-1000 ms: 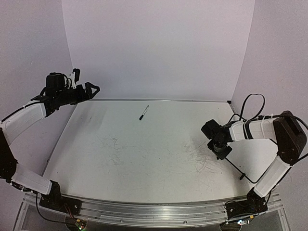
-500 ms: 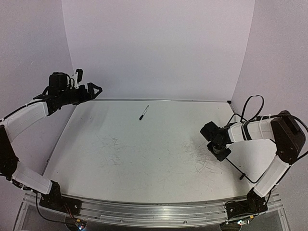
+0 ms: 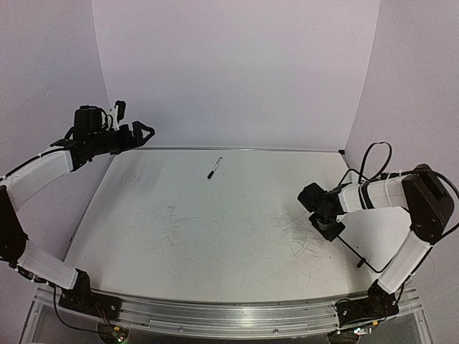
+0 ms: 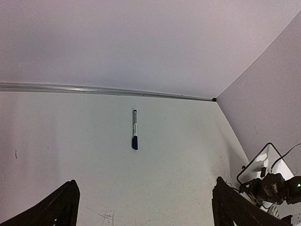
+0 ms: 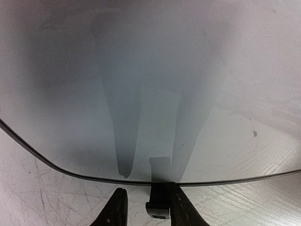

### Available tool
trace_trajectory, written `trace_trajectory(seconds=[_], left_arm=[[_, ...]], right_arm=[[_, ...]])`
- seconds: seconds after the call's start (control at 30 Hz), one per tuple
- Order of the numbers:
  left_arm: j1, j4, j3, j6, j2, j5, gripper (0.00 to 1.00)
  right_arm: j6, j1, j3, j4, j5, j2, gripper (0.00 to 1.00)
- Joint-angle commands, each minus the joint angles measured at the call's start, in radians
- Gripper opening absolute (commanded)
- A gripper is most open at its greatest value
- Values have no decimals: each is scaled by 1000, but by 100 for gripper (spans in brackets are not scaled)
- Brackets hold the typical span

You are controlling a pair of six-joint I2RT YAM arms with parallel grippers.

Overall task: Write a sentence on the whiteboard
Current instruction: Move the whiteboard to the center of the board.

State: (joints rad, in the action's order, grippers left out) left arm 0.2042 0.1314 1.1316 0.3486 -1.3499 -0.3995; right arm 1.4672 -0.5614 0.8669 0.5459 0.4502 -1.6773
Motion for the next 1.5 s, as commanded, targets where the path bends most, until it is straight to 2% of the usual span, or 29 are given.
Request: trace_trajectory(seconds=[0.0,0.1,0.53,0.97,1.33,1.47], left_arm=[[8,-20,56,4,-5,-4,99],[12,-19,57,4,-6,-3,99],[27,-19,53,11,5,11,99],[72,-24,17,39,-50,37,99],[73,-24,-6,68,-108,82,99],[72,-52,-20,127,-106,82,99]], right_arm=[[-20,-9,5,-30,-6,-60,28],[-22,-33,13,-26,0,-66,21],[-74,-112,47,-35,6,-74,1],[-255,-320,156,-154,11,-137,0],[-291,-590,445,-196,-9,-375,0],[-361,-638,568,-150,29,-438,0]])
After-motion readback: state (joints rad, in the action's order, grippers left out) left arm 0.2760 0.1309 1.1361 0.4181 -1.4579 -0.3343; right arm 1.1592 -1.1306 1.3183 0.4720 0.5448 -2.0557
